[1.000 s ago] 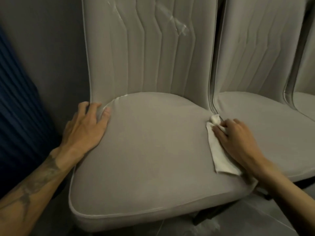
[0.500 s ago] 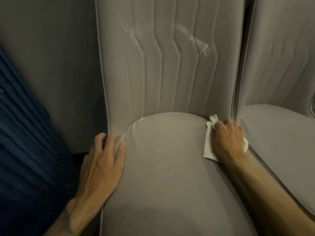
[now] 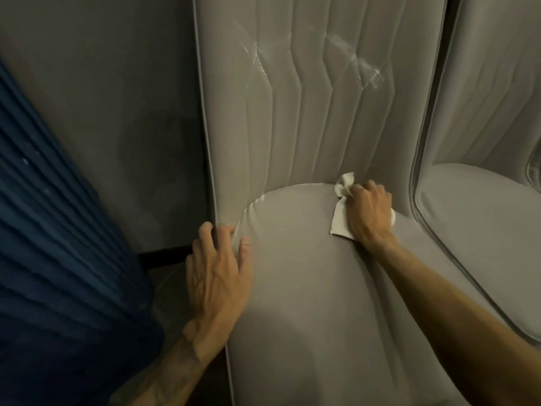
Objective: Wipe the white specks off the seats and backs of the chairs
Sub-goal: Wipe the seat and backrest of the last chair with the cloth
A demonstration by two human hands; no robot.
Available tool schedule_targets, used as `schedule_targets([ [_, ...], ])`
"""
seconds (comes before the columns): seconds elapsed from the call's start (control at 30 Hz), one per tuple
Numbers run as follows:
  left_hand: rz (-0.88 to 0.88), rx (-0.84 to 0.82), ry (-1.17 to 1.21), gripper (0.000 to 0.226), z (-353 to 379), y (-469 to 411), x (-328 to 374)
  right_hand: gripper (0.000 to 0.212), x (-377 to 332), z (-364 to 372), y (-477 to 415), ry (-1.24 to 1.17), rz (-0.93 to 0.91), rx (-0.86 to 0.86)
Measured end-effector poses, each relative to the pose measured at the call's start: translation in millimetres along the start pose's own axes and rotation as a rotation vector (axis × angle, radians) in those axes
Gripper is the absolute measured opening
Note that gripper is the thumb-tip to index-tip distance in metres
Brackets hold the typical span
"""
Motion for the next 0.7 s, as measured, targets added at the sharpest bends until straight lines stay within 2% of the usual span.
schedule_targets([
  [0.1,0.009,0.044,0.045,0.032,3.0,1.8,-0.8,0.027,10.8,3.2,0.0,0.013,0.186,-0.008],
  [0.2,0.025,0.092,0.067,0.035,6.3,1.7,-2.6,0.029,-24.1,7.6,-13.2,-0.075,0.195,-0.009],
  [0.27,0.022,0.101,0.065,0.037,7.8,1.7,-4.7,0.028,-59.8,10.6,-18.0,-0.113,0.106,-0.017],
  [0.33,0.025,0.104,0.064,0.033,6.3,3.0,-2.5,0.027,-87.0,9.4,-15.9,-0.122,-0.059,-0.032],
  [0.43,0.019,0.084,0.06,0.034,7.5,4.7,-2.4,0.028,-76.8,5.2,-9.0,-0.119,-0.246,-0.067],
  [0.47,0.014,0.08,0.06,0.034,7.6,4.8,-2.4,0.028,-60.8,5.2,-8.5,-0.083,-0.219,-0.059],
  [0.53,-0.001,0.071,0.072,0.035,8.4,6.9,-1.7,0.029,-28.2,5.8,-11.8,-0.058,-0.026,-0.034],
  [0.6,-0.003,0.078,0.094,0.035,7.1,7.0,0.1,0.029,-31.1,7.8,-14.6,-0.085,0.115,-0.028],
  [0.7,-0.01,0.096,0.12,0.035,7.4,5.4,-1.3,0.027,-80.0,5.2,-10.7,-0.189,0.097,-0.017],
])
Point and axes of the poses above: each hand's wrist, its own y-axis away from the middle knuckle, its own z-axis out of the palm, x = y × z, the point moved 10 cm from there along -y, towards the middle knuckle, and after that the axes turned 4 degrees about y, right-handed, at the moved point
